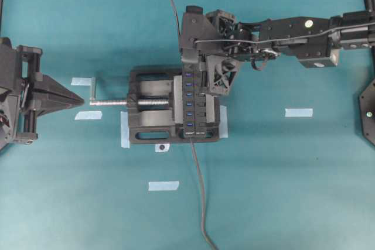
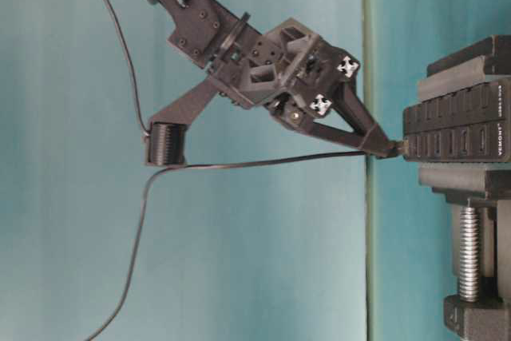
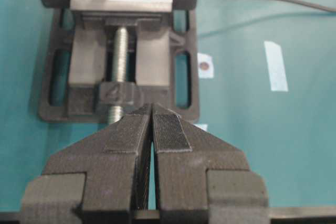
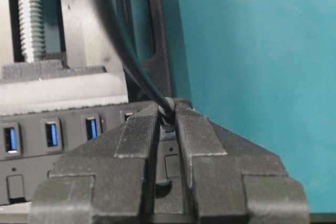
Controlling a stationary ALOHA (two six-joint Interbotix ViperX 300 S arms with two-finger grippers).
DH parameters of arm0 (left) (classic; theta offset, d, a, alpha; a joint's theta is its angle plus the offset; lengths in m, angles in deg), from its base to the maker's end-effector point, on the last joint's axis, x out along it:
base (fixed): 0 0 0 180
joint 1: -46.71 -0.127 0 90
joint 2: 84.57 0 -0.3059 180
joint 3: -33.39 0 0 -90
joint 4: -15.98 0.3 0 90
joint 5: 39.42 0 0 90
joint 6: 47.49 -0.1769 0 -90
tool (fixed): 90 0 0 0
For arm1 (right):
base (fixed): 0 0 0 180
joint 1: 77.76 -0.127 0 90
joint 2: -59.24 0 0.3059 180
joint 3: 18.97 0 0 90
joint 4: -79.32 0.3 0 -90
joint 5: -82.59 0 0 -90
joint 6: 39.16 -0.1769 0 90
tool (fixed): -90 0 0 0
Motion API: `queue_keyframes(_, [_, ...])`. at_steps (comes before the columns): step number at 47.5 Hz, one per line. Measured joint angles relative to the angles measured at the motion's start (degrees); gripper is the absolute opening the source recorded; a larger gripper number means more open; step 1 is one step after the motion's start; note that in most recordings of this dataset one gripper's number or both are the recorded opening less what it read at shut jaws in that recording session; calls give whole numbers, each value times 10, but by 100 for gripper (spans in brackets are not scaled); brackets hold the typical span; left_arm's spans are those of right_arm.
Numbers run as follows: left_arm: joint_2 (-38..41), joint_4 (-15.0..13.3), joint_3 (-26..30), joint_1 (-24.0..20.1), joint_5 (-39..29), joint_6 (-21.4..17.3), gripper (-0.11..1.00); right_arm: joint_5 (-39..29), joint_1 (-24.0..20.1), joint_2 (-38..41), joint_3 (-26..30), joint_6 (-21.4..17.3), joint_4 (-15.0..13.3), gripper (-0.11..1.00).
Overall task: Insert the USB into the second port from the front of the fixed hub.
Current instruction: 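Pull the USB plug out of the end port with the right gripper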
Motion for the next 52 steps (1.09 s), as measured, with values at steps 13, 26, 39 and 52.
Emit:
queue_keyframes(13, [0, 1, 0, 0, 0, 0, 0, -3, -6, -52, 0, 0, 4, 9])
queue_keyframes(26, [-1, 0, 0, 0, 0, 0, 0, -26, -31, -98, 0, -10, 11, 9])
queue_keyframes(39, [-1, 1, 0, 0, 0, 0, 0, -42, -45, -105, 0, -23, 11, 9])
queue_keyframes(52, [-2, 1, 0, 1, 0, 0, 0, -43, -55, -105, 0, -24, 12, 9])
